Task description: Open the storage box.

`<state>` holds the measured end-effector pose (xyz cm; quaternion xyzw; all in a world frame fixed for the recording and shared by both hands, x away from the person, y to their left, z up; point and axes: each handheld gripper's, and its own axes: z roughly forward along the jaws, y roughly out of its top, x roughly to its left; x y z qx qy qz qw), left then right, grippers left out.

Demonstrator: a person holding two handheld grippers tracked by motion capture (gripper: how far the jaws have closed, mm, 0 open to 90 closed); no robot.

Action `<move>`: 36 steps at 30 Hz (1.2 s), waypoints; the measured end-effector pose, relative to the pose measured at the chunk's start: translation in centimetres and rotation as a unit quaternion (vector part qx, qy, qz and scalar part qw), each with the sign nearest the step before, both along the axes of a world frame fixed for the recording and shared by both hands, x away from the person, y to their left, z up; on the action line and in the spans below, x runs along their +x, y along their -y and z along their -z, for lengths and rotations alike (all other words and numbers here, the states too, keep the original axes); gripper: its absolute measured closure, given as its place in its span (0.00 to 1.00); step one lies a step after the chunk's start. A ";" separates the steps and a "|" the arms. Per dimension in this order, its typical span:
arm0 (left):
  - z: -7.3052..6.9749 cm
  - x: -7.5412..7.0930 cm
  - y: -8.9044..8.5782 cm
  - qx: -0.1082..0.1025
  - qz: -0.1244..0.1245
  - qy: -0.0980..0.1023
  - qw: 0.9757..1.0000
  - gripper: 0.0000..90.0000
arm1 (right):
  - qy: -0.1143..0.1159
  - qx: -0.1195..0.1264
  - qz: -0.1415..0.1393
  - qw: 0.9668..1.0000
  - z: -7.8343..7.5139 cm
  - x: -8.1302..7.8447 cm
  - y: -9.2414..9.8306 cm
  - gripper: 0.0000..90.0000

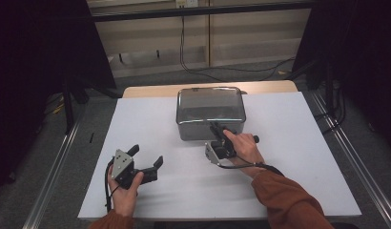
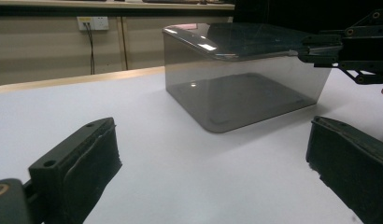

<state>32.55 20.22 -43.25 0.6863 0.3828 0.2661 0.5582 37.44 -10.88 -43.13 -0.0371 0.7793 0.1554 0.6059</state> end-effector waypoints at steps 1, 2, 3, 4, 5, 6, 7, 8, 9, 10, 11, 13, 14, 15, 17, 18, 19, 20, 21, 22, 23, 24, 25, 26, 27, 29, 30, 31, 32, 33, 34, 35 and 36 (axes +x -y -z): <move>0.0 0.1 0.1 -0.004 0.014 -0.002 1.000 0.02 | 0.000 -0.001 -0.002 1.000 -0.1 0.0 0.0 0.87; 0.0 0.2 0.1 -0.001 0.015 0.000 1.000 0.02 | 0.001 -0.001 -0.003 1.000 -0.1 0.0 0.0 0.87; 0.0 0.2 0.3 -0.004 0.014 0.001 1.000 0.02 | 0.001 0.000 -0.003 1.000 -0.1 0.0 0.0 0.87; -0.1 0.3 0.4 -0.002 0.015 0.000 1.000 0.02 | 0.001 0.000 -0.003 1.000 0.0 0.0 0.0 0.87; -0.1 0.4 0.4 -0.001 0.015 -0.001 1.000 0.02 | 0.003 0.003 -0.003 1.000 0.0 0.0 0.0 0.87; -0.1 0.4 0.5 0.000 0.017 -0.002 1.000 0.02 | 0.004 0.006 -0.004 1.000 -0.1 0.0 0.0 0.87; -0.1 0.5 0.6 0.003 0.019 0.000 1.000 0.02 | 0.004 0.010 -0.004 1.000 -0.2 0.0 0.0 0.87; -0.1 0.6 0.8 0.003 0.019 0.001 1.000 0.02 | 0.002 0.012 -0.004 1.000 -0.3 0.1 0.1 0.87; -0.2 0.6 0.9 0.005 0.020 0.000 1.000 0.02 | 0.001 0.014 -0.001 1.000 -0.3 0.0 0.1 0.87; -0.2 0.7 1.0 0.004 0.022 -0.004 1.000 0.02 | 0.004 0.015 -0.004 1.000 -0.3 0.0 0.1 0.88; -0.2 0.8 1.0 0.009 0.025 -0.007 1.000 0.02 | 0.005 0.015 -0.003 1.000 -0.4 0.0 0.1 0.88; -0.4 1.1 1.2 0.009 0.032 -0.007 0.999 0.02 | 0.005 0.015 -0.003 1.000 -0.4 0.0 0.1 0.88; -0.4 1.1 1.4 0.010 0.034 -0.005 0.999 0.02 | 0.005 0.014 -0.003 1.000 -0.4 0.0 0.1 0.88; -0.4 1.2 1.5 0.015 0.034 -0.001 0.999 0.02 | 0.005 0.015 -0.004 1.000 -0.4 0.0 0.1 0.88; -0.5 1.4 1.7 0.015 0.035 -0.001 0.999 0.02 | 0.004 0.017 -0.004 1.000 -0.5 0.0 0.1 0.88; -0.4 1.4 1.7 0.015 0.040 -0.002 0.999 0.02 | 0.004 0.018 -0.003 1.000 -0.5 0.0 0.2 0.88; -0.4 1.5 1.8 0.014 0.039 -0.005 0.999 0.02 | 0.006 0.021 -0.004 1.000 -0.6 0.0 0.2 0.88; -0.4 1.5 1.9 0.012 0.040 -0.005 0.999 0.02 | 0.009 0.022 -0.003 1.000 -0.6 0.0 0.2 0.88; -0.4 1.5 1.9 0.012 0.040 -0.005 0.999 0.02 | 0.010 0.024 -0.004 1.000 -0.8 0.0 0.2 0.88; -0.4 1.7 2.0 0.010 0.044 -0.007 0.999 0.02 | 0.008 0.032 -0.001 0.999 -0.9 0.0 0.3 0.88; -0.4 1.8 1.9 0.014 0.047 -0.006 0.999 0.02 | 0.008 0.034 -0.002 0.999 -0.9 0.1 0.3 0.88; -0.5 1.9 2.0 0.013 0.045 -0.004 0.999 0.02 | 0.008 0.035 -0.003 0.999 -1.0 0.1 0.4 0.88; -0.5 2.0 2.0 0.013 0.044 -0.001 0.999 0.02 | 0.008 0.033 -0.005 0.999 -1.0 0.1 0.4 0.88; -0.6 2.2 2.1 0.011 0.043 0.000 0.999 0.02 | 0.009 0.032 -0.006 0.999 -1.1 0.1 0.4 0.88; -0.7 2.4 2.0 0.014 0.040 0.003 0.999 0.02 | 0.009 0.034 -0.005 0.999 -1.1 0.1 0.4 0.88; -0.8 2.8 2.2 0.009 0.037 0.006 0.999 0.02 | 0.010 0.038 -0.003 0.999 -1.2 0.1 0.3 0.88; -0.8 2.8 2.2 0.009 0.037 0.006 0.999 0.02 | 0.010 0.038 -0.003 0.999 -1.2 0.1 0.3 0.88; -1.0 3.2 2.3 0.008 0.044 0.002 0.999 0.03 | 0.013 0.040 -0.007 0.999 -1.4 0.2 0.3 0.88; -1.0 3.4 2.4 0.007 0.049 -0.001 0.999 0.03 | 0.014 0.041 -0.006 0.999 -1.5 0.2 0.3 0.88; -1.1 3.5 2.4 0.009 0.051 0.003 0.999 0.03 | 0.013 0.043 -0.005 0.999 -1.6 0.2 0.4 0.88; -1.2 3.6 2.6 0.012 0.050 0.006 0.999 0.02 | 0.012 0.047 -0.003 0.999 -1.7 0.2 0.4 0.88; -1.3 3.7 2.7 0.010 0.050 0.006 0.999 0.02 | 0.012 0.049 -0.006 0.999 -1.8 0.2 0.4 0.88; -1.4 3.9 2.8 0.013 0.053 0.009 0.998 0.02 | 0.014 0.051 -0.006 0.999 -1.8 0.3 0.4 0.88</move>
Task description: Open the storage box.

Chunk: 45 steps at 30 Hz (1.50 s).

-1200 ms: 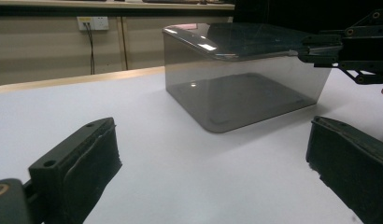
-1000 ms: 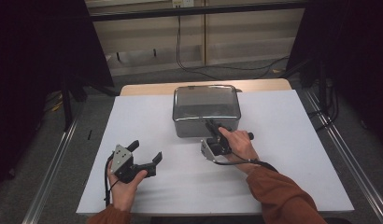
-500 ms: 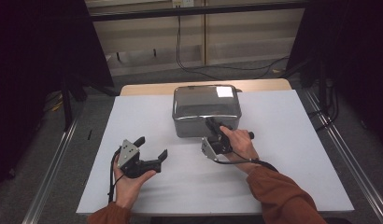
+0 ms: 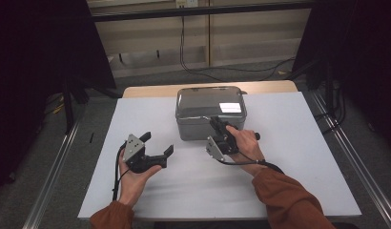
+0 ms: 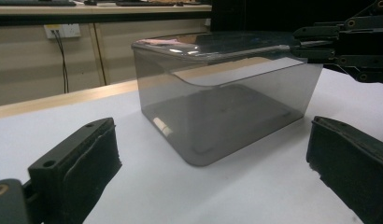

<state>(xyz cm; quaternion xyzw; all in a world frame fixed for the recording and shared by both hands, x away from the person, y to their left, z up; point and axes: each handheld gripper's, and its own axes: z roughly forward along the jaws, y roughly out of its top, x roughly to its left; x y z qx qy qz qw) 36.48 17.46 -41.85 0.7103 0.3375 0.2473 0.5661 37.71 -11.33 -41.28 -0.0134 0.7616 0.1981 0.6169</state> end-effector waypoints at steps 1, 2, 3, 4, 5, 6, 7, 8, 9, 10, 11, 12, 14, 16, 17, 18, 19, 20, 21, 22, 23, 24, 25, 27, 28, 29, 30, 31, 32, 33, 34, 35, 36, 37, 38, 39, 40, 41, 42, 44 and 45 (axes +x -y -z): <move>-0.1 0.1 0.1 -0.001 0.001 0.000 1.000 0.02 | -0.001 0.001 0.000 1.000 -0.1 0.0 0.0 0.88; -0.1 0.3 0.2 0.000 0.004 0.002 1.000 0.02 | -0.001 0.001 0.001 1.000 -0.1 0.0 0.0 0.88; -0.2 0.4 0.4 0.000 0.006 0.000 1.000 0.02 | -0.002 0.003 0.003 1.000 -0.2 0.0 0.0 0.88; -0.2 0.6 0.5 0.004 0.010 0.004 1.000 0.02 | -0.002 0.003 0.002 1.000 -0.2 0.0 -0.1 0.88; -0.3 0.7 0.7 0.004 0.011 0.004 1.000 0.02 | -0.001 0.004 0.002 1.000 -0.2 0.0 0.0 0.88; -0.3 0.8 0.9 0.002 0.013 0.010 1.000 0.02 | 0.000 0.004 0.000 1.000 -0.3 0.1 0.0 0.88; -0.3 0.9 1.0 0.000 0.012 0.014 1.000 0.02 | -0.001 0.009 0.001 1.000 -0.3 0.1 0.0 0.88; -0.3 1.0 1.1 0.000 0.006 0.021 1.000 0.02 | 0.000 0.010 -0.001 1.000 -0.4 0.1 0.1 0.88; -0.3 1.1 1.1 -0.002 0.002 0.027 1.000 0.02 | 0.000 0.011 0.002 1.000 -0.5 0.1 0.1 0.88; -0.3 1.3 1.2 -0.005 0.004 0.028 1.000 0.02 | 0.000 0.013 0.001 1.000 -0.5 0.1 0.1 0.88; -0.3 1.5 1.2 -0.005 0.002 0.023 1.000 0.02 | 0.001 0.012 0.001 1.000 -0.6 0.1 0.2 0.88; -0.3 1.8 1.3 -0.001 -0.002 0.024 1.000 0.02 | 0.001 0.014 0.001 1.000 -0.6 0.1 0.2 0.88; -0.4 2.2 1.5 0.000 -0.003 0.026 1.000 0.02 | 0.001 0.013 -0.001 1.000 -0.6 0.2 0.1 0.88; -0.4 2.7 1.8 0.000 -0.002 0.021 1.000 0.02 | 0.003 0.014 -0.002 1.000 -0.7 0.2 0.1 0.88; -0.4 2.9 1.8 0.002 0.000 0.024 1.000 0.02 | 0.002 0.017 -0.001 1.000 -0.7 0.2 0.2 0.88; -0.4 3.1 1.9 0.003 0.003 0.026 1.000 0.03 | 0.002 0.018 -0.001 1.000 -0.7 0.2 0.2 0.88; -0.3 3.3 2.0 0.006 0.002 0.026 1.000 0.04 | 0.002 0.019 -0.002 1.000 -0.7 0.2 0.2 0.88; -0.3 3.6 2.1 0.009 0.001 0.026 1.000 0.04 | 0.004 0.021 -0.003 1.000 -0.8 0.3 0.2 0.88; -0.2 3.8 2.1 0.007 -0.004 0.022 1.000 0.04 | 0.007 0.023 -0.004 1.000 -0.9 0.3 0.3 0.88; -0.2 3.9 2.2 0.006 -0.011 0.018 1.000 0.05 | 0.007 0.028 -0.003 1.000 -1.0 0.3 0.3 0.88; -0.1 4.1 2.2 0.002 -0.013 0.016 1.000 0.05 | 0.010 0.031 -0.003 0.999 -1.1 0.3 0.4 0.88; -0.1 4.3 2.3 -0.006 -0.011 0.014 1.000 0.05 | 0.011 0.033 -0.003 0.999 -1.3 0.4 0.4 0.88; -0.2 4.5 2.4 -0.002 -0.005 0.017 1.000 0.05 | 0.010 0.033 -0.004 0.999 -1.4 0.5 0.5 0.88; -0.3 4.8 2.6 0.003 -0.008 0.026 1.000 0.06 | 0.010 0.034 -0.006 0.999 -1.4 0.6 0.5 0.88; -0.4 5.1 2.7 0.004 -0.004 0.023 1.000 0.06 | 0.011 0.036 -0.007 0.999 -1.4 0.6 0.5 0.88; -0.5 5.4 2.9 0.006 -0.003 0.024 1.000 0.06 | 0.011 0.037 -0.007 0.999 -1.4 0.6 0.5 0.88; -0.5 5.6 3.0 0.011 -0.005 0.026 1.000 0.06 | 0.012 0.037 -0.007 0.999 -1.4 0.6 0.5 0.88; -0.6 5.9 3.0 0.009 -0.009 0.031 0.999 0.06 | 0.013 0.038 -0.007 0.999 -1.5 0.6 0.5 0.88; -0.6 6.0 3.1 0.000 -0.010 0.034 0.999 0.08 | 0.013 0.040 -0.007 0.999 -1.5 0.7 0.5 0.88; -0.6 6.3 3.2 0.002 -0.005 0.038 0.999 0.12 | 0.013 0.040 -0.009 0.999 -1.6 0.7 0.6 0.88; -0.6 6.5 3.3 0.004 -0.006 0.035 0.999 0.13 | 0.012 0.044 -0.008 0.999 -1.6 0.7 0.7 0.88; -0.5 6.6 3.4 0.008 -0.005 0.035 0.999 0.12 | 0.011 0.046 -0.007 0.999 -1.7 0.7 0.7 0.88; -0.5 6.6 3.4 0.008 -0.005 0.035 0.999 0.12 | 0.011 0.046 -0.007 0.999 -1.7 0.7 0.7 0.88; -0.5 7.0 3.7 0.017 -0.006 0.043 0.999 0.13 | 0.013 0.042 -0.009 0.999 -1.8 0.8 0.6 0.88; -0.6 7.1 3.7 0.020 -0.007 0.046 0.999 0.13 | 0.013 0.040 -0.009 0.999 -1.8 0.8 0.6 0.88; -0.6 7.4 3.8 0.019 -0.007 0.045 0.999 0.13 | 0.014 0.039 -0.009 0.999 -1.8 0.8 0.5 0.88; -0.6 7.6 4.0 0.014 -0.010 0.046 0.999 0.14 | 0.013 0.041 -0.009 0.999 -1.9 0.8 0.5 0.88; -0.7 7.7 4.0 0.018 -0.010 0.048 0.999 0.15 | 0.014 0.041 -0.010 0.999 -1.9 0.9 0.5 0.88; -0.8 7.9 4.2 0.019 -0.009 0.047 0.999 0.16 | 0.014 0.043 -0.009 0.999 -2.0 0.9 0.5 0.88; -1.1 8.1 4.4 0.019 -0.007 0.052 0.998 0.17 | 0.017 0.045 -0.009 0.999 -2.1 1.0 0.6 0.88; -1.3 8.2 4.5 0.019 -0.009 0.057 0.998 0.17 | 0.017 0.048 -0.008 0.999 -2.2 1.0 0.6 0.88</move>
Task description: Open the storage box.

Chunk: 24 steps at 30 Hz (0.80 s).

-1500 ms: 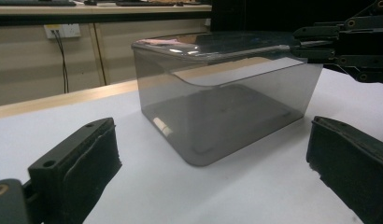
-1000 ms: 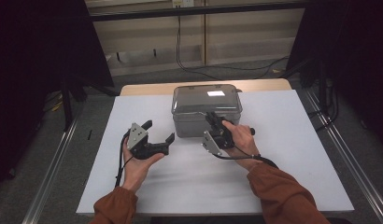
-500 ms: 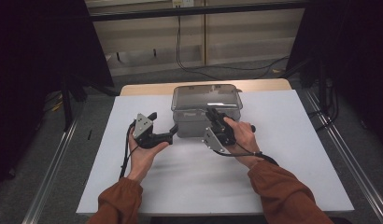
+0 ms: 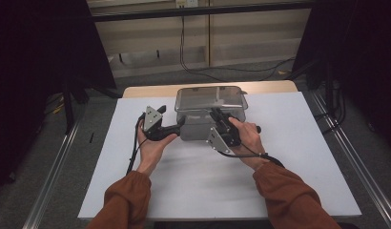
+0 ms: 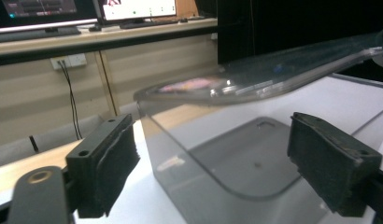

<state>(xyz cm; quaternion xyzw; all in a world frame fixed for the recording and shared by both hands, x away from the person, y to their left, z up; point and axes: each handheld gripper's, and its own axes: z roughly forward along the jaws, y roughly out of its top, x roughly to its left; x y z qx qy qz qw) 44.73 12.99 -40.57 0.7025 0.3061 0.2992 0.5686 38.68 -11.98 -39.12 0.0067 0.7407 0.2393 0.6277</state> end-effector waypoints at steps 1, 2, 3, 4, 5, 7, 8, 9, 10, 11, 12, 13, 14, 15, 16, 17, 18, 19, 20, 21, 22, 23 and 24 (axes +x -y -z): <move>-0.1 0.2 0.1 -0.009 0.003 0.003 1.000 0.18 | 0.000 0.004 0.000 1.000 -0.1 0.0 0.1 0.88; -0.1 0.3 0.1 -0.009 0.007 0.003 1.000 0.20 | 0.000 0.007 0.000 1.000 -0.1 0.1 0.1 0.88; -0.2 0.4 0.3 -0.002 0.011 0.007 1.000 0.21 | 0.001 0.008 -0.001 1.000 -0.1 0.1 0.1 0.88; -0.2 0.5 0.4 -0.001 0.011 0.011 1.000 0.22 | 0.001 0.007 -0.001 1.000 -0.1 0.1 0.0 0.88; -0.2 0.6 0.5 0.004 0.009 0.014 1.000 0.22 | 0.002 0.006 -0.001 1.000 -0.1 0.1 0.0 0.88; -0.3 0.6 0.7 -0.003 0.018 0.013 1.000 0.24 | 0.002 0.007 -0.001 1.000 -0.1 0.2 -0.1 0.88; -0.4 0.6 0.8 -0.005 0.015 0.018 1.000 0.27 | 0.002 0.007 -0.001 1.000 -0.1 0.2 -0.1 0.88; -0.4 0.6 0.9 0.002 0.012 0.027 1.000 0.28 | 0.002 0.008 -0.001 1.000 -0.2 0.2 0.0 0.88; -0.5 0.7 1.0 0.009 0.015 0.032 0.999 0.30 | 0.001 0.007 -0.002 1.000 -0.2 0.2 0.0 0.88; -0.4 0.7 1.1 0.008 0.019 0.037 0.999 0.33 | 0.001 0.005 -0.002 1.000 -0.1 0.2 0.0 0.88; -0.5 0.7 1.2 0.013 0.016 0.042 0.999 0.34 | 0.001 0.005 -0.002 1.000 -0.1 0.2 0.0 0.88; -0.4 0.7 1.2 0.014 0.020 0.042 0.999 0.34 | 0.000 0.004 -0.002 1.000 -0.1 0.2 0.0 0.88; -0.4 0.7 1.3 0.010 0.022 0.043 0.999 0.35 | 0.000 0.005 -0.002 1.000 -0.1 0.1 -0.1 0.88; -0.3 0.7 1.4 0.012 0.024 0.042 0.999 0.35 | 0.000 0.005 -0.002 1.000 0.0 0.1 -0.1 0.88; -0.3 0.6 1.5 0.015 0.025 0.046 0.999 0.37 | 0.000 0.006 -0.001 1.000 0.0 0.1 -0.1 0.87; -0.3 0.6 1.6 0.018 0.022 0.050 0.998 0.38 | 0.001 0.004 -0.001 1.000 0.1 0.2 -0.1 0.87; -0.3 0.6 1.6 0.023 0.022 0.053 0.998 0.38 | 0.000 0.004 -0.001 1.000 0.1 0.2 -0.2 0.87; -0.3 0.7 1.6 0.024 0.023 0.053 0.998 0.39 | -0.001 0.006 -0.001 1.000 0.1 0.2 -0.1 0.87; -0.2 0.7 1.5 0.027 0.022 0.054 0.998 0.41 | -0.002 0.008 0.000 1.000 0.2 0.2 -0.1 0.87; -0.2 0.7 1.4 0.028 0.022 0.054 0.998 0.42 | -0.005 0.011 -0.001 1.000 0.1 0.2 -0.1 0.86; -0.2 0.8 1.4 0.026 0.023 0.055 0.998 0.43 | -0.007 0.014 -0.001 1.000 0.1 0.2 -0.1 0.86; -0.2 0.8 1.4 0.024 0.023 0.054 0.998 0.43 | -0.009 0.016 -0.001 1.000 0.1 0.2 0.0 0.86; -0.2 0.8 1.4 0.023 0.023 0.052 0.998 0.43 | -0.010 0.019 -0.002 1.000 0.1 0.2 0.0 0.85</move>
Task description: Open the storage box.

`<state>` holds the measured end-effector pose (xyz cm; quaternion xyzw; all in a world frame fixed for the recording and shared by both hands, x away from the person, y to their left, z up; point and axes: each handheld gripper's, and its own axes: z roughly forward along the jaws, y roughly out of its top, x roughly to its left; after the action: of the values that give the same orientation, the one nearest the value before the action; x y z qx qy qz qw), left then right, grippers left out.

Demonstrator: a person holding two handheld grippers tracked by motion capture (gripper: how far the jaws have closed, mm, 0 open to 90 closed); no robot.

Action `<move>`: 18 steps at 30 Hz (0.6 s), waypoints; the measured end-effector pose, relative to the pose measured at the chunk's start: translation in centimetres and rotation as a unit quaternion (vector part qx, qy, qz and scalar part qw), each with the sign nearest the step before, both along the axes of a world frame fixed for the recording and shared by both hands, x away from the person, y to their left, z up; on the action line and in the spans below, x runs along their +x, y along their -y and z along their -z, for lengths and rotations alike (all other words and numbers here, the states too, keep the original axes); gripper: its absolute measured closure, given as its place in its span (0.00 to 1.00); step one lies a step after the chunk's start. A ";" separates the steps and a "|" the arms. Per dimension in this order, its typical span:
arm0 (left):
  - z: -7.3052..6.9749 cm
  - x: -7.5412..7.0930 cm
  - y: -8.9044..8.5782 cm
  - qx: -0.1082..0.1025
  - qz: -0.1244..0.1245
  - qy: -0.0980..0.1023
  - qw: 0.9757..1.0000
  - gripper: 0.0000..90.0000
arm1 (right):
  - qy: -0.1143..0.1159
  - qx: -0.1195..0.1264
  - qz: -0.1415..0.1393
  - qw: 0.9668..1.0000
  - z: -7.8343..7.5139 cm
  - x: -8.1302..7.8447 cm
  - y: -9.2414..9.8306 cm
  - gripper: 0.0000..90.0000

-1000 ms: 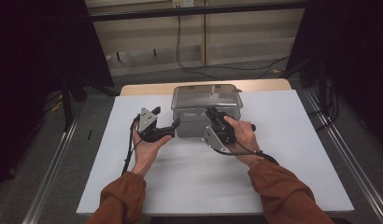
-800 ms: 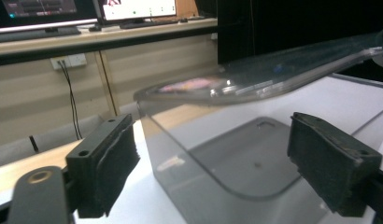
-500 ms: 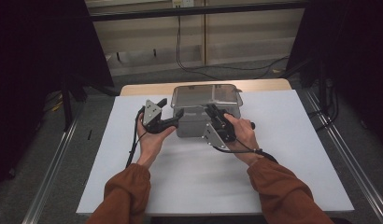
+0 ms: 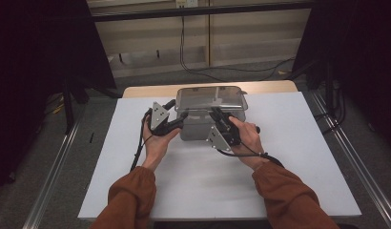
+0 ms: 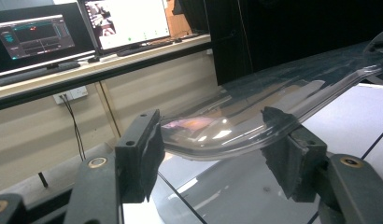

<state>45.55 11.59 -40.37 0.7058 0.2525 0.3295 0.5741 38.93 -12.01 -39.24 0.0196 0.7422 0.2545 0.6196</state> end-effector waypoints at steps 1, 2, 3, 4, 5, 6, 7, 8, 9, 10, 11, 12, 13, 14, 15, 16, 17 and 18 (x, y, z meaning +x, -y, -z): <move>0.0 0.0 0.0 0.001 0.001 0.001 1.000 0.43 | -0.003 0.004 -0.001 1.000 0.0 0.0 0.1 0.84; 0.0 0.0 0.0 0.001 0.001 0.001 1.000 0.44 | -0.007 0.010 0.000 1.000 0.0 0.1 0.1 0.82; -0.1 0.0 -0.1 0.003 0.000 0.003 1.000 0.44 | -0.009 0.017 0.002 1.000 0.0 0.1 0.2 0.79; -0.1 0.0 -0.1 0.000 -0.002 0.002 1.000 0.45 | -0.014 0.026 0.001 1.000 -0.1 0.2 0.3 0.79; -0.1 0.0 -0.1 0.000 -0.001 0.001 1.000 0.46 | -0.020 0.036 -0.005 0.999 0.0 0.2 0.5 0.77; -0.1 0.0 -0.2 0.000 0.000 0.002 1.000 0.46 | -0.021 0.043 -0.008 0.999 0.0 0.3 0.6 0.74; -0.2 0.0 -0.2 0.001 0.000 0.002 1.000 0.46 | -0.024 0.051 -0.007 0.998 0.1 0.3 0.7 0.68; -0.2 0.0 -0.1 0.002 0.000 0.002 1.000 0.46 | -0.028 0.061 -0.006 0.998 0.1 0.4 0.9 0.64; -0.2 0.0 -0.1 0.002 0.000 0.002 1.000 0.46 | -0.030 0.069 -0.005 0.997 0.2 0.5 1.0 0.62; -0.1 0.0 -0.1 0.002 -0.001 0.001 1.000 0.46 | -0.034 0.076 -0.003 0.997 0.2 0.5 1.2 0.60; -0.1 0.0 -0.1 0.001 -0.001 -0.001 1.000 0.46 | -0.040 0.085 -0.003 0.996 0.2 0.6 1.4 0.57; -0.1 0.0 -0.2 -0.001 -0.001 -0.002 1.000 0.46 | -0.045 0.093 -0.004 0.995 0.1 0.7 1.6 0.54; -0.2 0.0 -0.2 -0.002 -0.001 -0.004 1.000 0.46 | -0.050 0.102 0.001 0.994 0.1 0.7 1.8 0.50; -0.2 0.0 -0.2 -0.003 -0.001 -0.004 1.000 0.46 | -0.057 0.108 0.007 0.992 0.1 0.8 2.1 0.45; -0.2 0.0 -0.2 -0.008 -0.001 -0.005 1.000 0.46 | -0.063 0.114 0.011 0.991 0.1 1.0 2.3 0.42; -0.2 0.0 -0.2 -0.010 0.000 -0.008 1.000 0.46 | -0.068 0.124 0.016 0.990 0.1 1.1 2.7 0.40; -0.2 0.0 -0.2 -0.011 -0.001 -0.007 1.000 0.46 | -0.076 0.133 0.020 0.988 0.0 1.2 3.0 0.37; -0.2 0.0 -0.2 -0.008 -0.001 -0.005 1.000 0.46 | -0.084 0.142 0.025 0.986 0.0 1.3 3.4 0.35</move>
<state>45.57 11.80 -40.13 0.7023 0.2588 0.3243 0.5784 40.25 -15.41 -39.24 0.1468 0.7473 0.3390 0.5523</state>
